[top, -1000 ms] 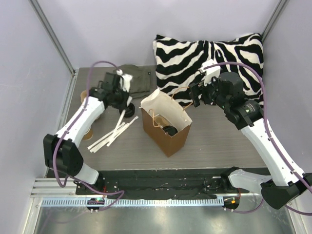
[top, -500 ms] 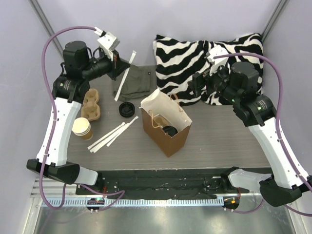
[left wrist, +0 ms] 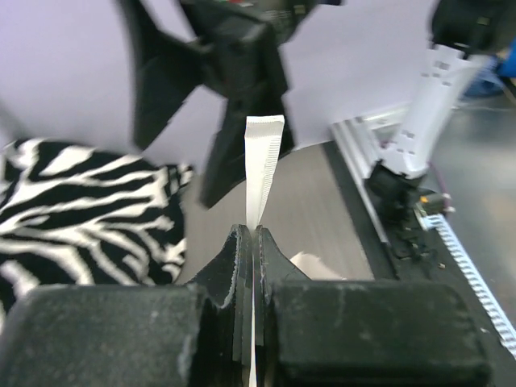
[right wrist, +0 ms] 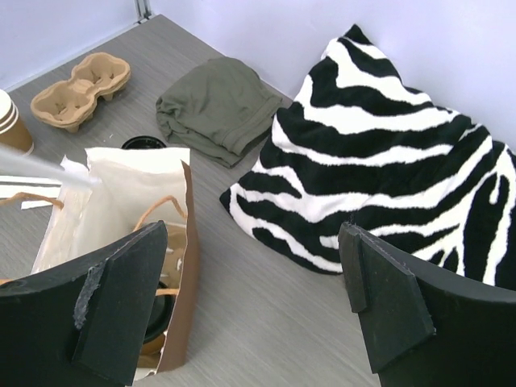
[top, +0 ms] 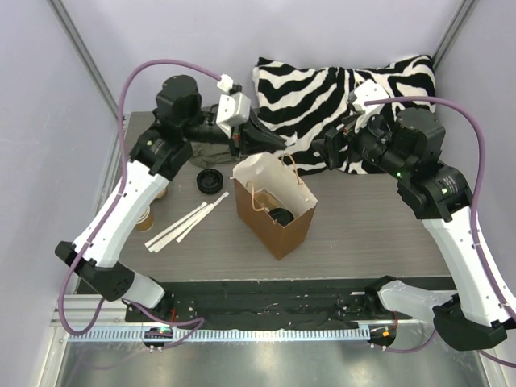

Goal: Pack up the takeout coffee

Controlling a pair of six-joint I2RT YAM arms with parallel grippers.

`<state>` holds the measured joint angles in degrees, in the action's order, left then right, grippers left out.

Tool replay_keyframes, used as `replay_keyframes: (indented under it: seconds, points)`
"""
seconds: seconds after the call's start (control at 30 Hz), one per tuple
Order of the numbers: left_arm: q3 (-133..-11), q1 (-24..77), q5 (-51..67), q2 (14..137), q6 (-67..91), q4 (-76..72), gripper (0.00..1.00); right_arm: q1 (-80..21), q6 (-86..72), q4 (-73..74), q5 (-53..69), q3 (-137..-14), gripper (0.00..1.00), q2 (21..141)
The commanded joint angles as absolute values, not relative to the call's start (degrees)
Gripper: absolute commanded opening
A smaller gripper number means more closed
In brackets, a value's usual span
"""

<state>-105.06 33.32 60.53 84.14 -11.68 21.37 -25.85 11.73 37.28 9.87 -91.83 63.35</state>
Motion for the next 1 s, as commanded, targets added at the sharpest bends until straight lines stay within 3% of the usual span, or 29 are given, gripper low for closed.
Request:
replay_keyframes:
  seconds: [0.0, 0.3, 0.47, 0.6, 0.7, 0.83, 0.97]
  points:
    - [-101.96, 35.33, 70.22, 85.25, -15.2, 15.47, 0.0, -25.58, 10.37, 36.91, 7.3, -90.18, 0.96, 61.0]
    - [-96.85, 35.33, 72.69, 87.8, -33.72, 24.5, 0.0, -24.87, 8.88, 37.53, 6.33, -87.28, 0.96, 59.85]
    - [-97.56, 35.42, 69.88, 89.12, -52.97, 43.13, 0.0, -24.43, 8.26, 38.49, 5.8, -86.49, 0.97, 59.77]
    - [-99.66, 35.42, 64.53, 90.79, -79.54, 65.67, 0.0, -24.26, 7.47, 40.16, 5.1, -85.96, 0.98, 60.38]
    - [-100.81, 35.33, 62.06, 92.55, -85.85, 73.19, 0.0, -24.17, 6.16, 42.36, 5.88, -84.65, 0.98, 60.56]
    - [-99.94, 35.16, 60.47, 92.64, -86.75, 71.63, 0.01, -24.26, 5.27, 43.77, 8.17, -82.01, 0.98, 59.85]
    - [-99.67, 34.81, 59.59, 92.2, -87.89, 71.01, 0.09, -24.17, 5.19, 45.0, 10.1, -80.95, 0.97, 60.38]
